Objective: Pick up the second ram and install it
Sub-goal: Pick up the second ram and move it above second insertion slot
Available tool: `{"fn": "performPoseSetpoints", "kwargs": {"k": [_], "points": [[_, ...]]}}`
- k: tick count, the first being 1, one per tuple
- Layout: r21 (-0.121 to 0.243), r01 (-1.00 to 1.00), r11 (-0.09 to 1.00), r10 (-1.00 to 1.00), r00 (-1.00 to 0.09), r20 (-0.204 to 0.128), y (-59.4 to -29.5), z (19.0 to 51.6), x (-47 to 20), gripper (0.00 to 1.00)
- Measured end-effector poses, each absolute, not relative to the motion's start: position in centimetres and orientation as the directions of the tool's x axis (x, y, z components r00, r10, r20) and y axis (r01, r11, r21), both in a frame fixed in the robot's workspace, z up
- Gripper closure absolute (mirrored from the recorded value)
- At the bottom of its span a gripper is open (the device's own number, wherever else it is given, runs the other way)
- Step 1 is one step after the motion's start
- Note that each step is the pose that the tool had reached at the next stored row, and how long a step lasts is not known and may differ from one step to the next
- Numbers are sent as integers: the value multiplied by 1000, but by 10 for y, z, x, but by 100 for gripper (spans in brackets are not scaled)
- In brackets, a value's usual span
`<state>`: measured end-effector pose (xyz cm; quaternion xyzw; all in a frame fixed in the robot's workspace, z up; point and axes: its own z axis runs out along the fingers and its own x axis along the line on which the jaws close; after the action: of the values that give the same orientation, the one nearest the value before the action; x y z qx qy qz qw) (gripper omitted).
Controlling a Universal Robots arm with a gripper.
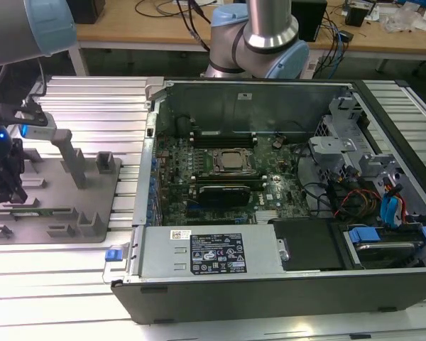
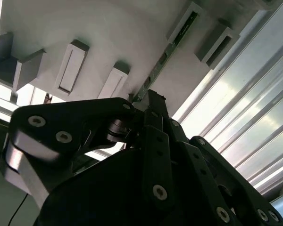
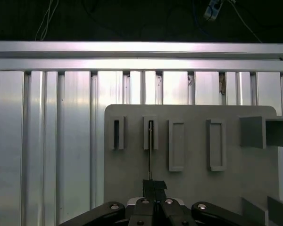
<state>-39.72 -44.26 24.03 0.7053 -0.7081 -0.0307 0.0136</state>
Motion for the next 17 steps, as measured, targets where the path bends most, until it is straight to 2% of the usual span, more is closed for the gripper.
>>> {"fn": "performPoseSetpoints", "kwargs": {"k": [7,15,17], "points": [[62,-998,3,-1000,-4,-24,-443,225,-401,92],[55,-998,-2,-1000,1,-24,-443,223,-402,92],[55,-998,-2,-1000,1,-24,-443,223,-402,79]]}}
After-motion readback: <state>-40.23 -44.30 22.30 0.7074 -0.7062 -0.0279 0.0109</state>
